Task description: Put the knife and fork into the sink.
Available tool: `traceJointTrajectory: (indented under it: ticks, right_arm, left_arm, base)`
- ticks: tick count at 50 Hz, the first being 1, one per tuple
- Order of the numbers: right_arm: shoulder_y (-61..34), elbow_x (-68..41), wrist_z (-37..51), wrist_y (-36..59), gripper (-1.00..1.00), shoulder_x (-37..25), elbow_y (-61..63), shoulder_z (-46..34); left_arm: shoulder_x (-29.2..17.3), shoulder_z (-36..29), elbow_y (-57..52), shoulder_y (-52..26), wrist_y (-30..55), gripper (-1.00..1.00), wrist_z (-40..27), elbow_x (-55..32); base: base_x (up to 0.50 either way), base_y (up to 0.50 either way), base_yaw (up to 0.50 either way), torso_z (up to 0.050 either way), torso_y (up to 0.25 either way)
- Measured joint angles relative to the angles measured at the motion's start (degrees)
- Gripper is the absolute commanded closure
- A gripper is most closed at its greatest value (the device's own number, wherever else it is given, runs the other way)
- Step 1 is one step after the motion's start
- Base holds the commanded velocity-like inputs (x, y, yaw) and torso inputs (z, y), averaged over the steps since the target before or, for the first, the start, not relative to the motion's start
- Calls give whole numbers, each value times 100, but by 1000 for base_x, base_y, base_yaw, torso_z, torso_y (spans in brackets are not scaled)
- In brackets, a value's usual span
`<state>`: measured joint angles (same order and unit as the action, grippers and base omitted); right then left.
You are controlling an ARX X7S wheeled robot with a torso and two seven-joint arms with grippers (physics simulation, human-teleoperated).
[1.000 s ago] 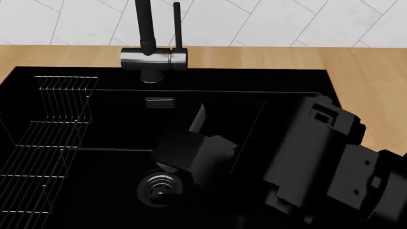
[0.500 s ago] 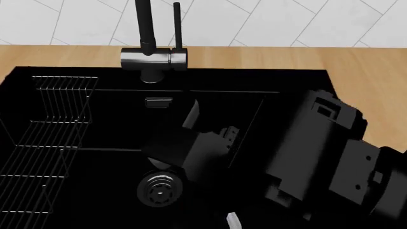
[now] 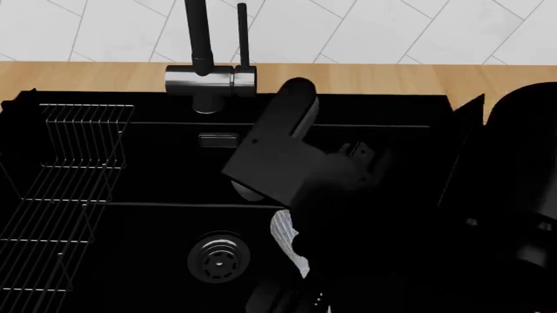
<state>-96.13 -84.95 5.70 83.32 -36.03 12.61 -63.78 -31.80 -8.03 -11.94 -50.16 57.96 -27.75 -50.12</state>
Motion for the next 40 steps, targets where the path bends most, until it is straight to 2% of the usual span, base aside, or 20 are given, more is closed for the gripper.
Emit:
traceJointTrajectory:
  ticks: [8,20,31,40]
  right_arm:
    - [167,-674,967,-378,-100,-604,439,466]
    - [624,-1117,2838,-1531,-100,-1351,1255,1197]
    - [1221,-803,4587,-2587,-100,-1719,2181,1647]
    - [1808,-375,5331,-3212,-100,-1969,2898,1827]
  left_arm:
    - [-5,-7,3,5,-10,-100,-5,-5]
    - [-4,-20,2,11,-11,-100,-28,-18]
    - [-15,-18,-33,7,20,-100,-67,-54]
    - [-32,-3,-46,25,29,-100,-91,-78]
  base:
    - [0,0,0,0,0]
    - [0,0,0,0,0]
    - [0,0,0,0,0]
    - [0,0,0,0,0]
